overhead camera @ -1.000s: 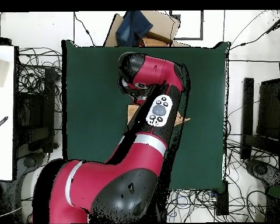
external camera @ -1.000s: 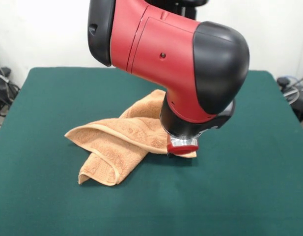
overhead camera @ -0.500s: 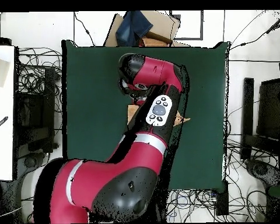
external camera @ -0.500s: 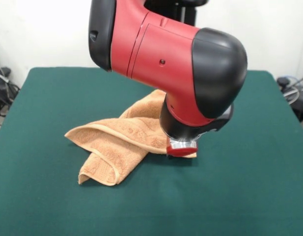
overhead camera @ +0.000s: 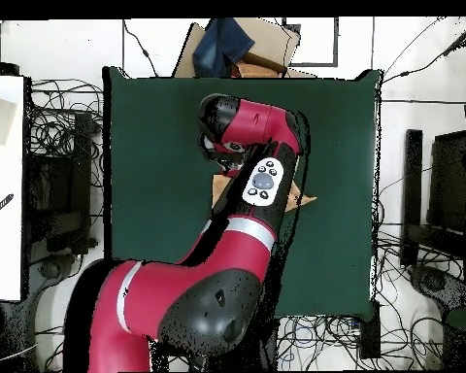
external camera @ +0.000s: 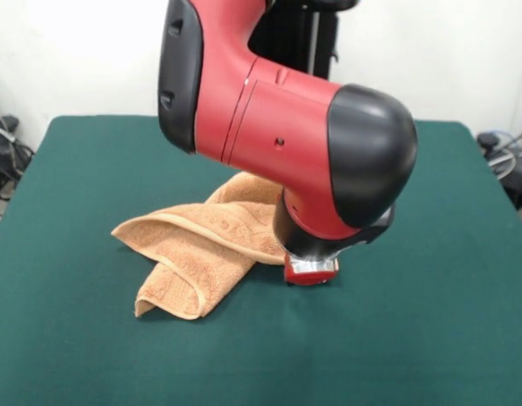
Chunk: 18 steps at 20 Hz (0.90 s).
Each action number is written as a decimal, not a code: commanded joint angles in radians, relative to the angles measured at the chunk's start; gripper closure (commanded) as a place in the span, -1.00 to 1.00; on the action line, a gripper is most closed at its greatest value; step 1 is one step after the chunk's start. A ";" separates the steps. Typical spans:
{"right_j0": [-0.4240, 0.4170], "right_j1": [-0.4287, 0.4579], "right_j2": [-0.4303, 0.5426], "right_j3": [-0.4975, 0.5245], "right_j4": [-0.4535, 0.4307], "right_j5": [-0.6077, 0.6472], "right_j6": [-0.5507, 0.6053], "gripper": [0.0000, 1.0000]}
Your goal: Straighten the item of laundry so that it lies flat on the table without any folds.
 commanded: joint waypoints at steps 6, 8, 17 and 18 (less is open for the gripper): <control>0.006 0.014 0.022 0.081 0.024 -0.111 0.260 -1.00; 0.007 0.007 0.025 0.099 0.020 -0.133 0.249 -1.00; 0.035 0.028 -0.038 0.079 0.003 -0.142 0.312 1.00; 0.036 0.028 -0.039 0.079 0.007 -0.139 0.310 1.00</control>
